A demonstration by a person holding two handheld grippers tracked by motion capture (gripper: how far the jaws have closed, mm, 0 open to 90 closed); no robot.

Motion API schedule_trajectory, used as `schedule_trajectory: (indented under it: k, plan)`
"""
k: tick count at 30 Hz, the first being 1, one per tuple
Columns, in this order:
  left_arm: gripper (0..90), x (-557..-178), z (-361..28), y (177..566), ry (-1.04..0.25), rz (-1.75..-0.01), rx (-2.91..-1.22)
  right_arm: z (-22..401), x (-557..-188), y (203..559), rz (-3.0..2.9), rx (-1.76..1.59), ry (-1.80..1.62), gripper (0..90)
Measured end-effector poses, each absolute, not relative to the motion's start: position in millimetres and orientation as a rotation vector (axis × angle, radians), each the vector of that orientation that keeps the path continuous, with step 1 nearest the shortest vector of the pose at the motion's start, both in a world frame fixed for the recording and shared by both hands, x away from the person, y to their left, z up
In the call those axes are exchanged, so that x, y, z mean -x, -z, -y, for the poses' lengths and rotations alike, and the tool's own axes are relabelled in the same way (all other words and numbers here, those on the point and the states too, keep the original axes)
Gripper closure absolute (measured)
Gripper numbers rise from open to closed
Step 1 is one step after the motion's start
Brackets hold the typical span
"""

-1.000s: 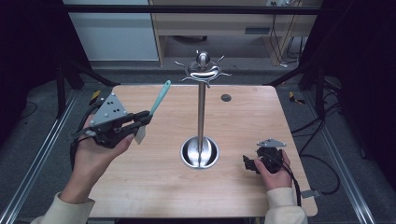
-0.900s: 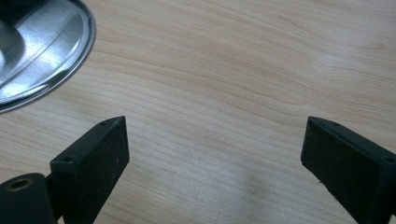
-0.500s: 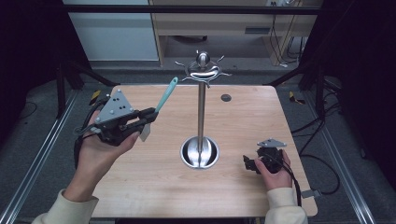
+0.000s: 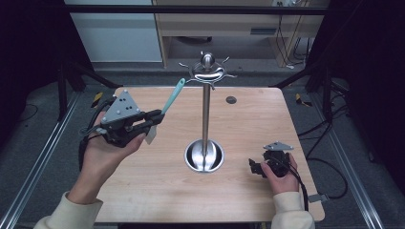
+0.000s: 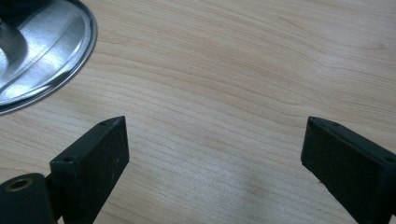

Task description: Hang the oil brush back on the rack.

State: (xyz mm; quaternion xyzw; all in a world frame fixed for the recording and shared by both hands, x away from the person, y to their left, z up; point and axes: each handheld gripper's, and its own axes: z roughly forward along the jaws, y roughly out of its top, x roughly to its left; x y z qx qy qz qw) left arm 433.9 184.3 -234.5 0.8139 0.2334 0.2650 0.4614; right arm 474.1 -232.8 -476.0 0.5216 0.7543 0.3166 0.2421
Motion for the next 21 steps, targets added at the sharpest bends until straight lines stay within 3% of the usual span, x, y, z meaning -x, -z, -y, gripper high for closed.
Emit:
schedule_trajectory:
  k: [21]
  plan:
    - [81.7,-444.9,-173.2,238.7,-0.622,-0.577,-2.021,234.0,-474.0,475.4,-2.061,-1.425,-0.869,8.3]
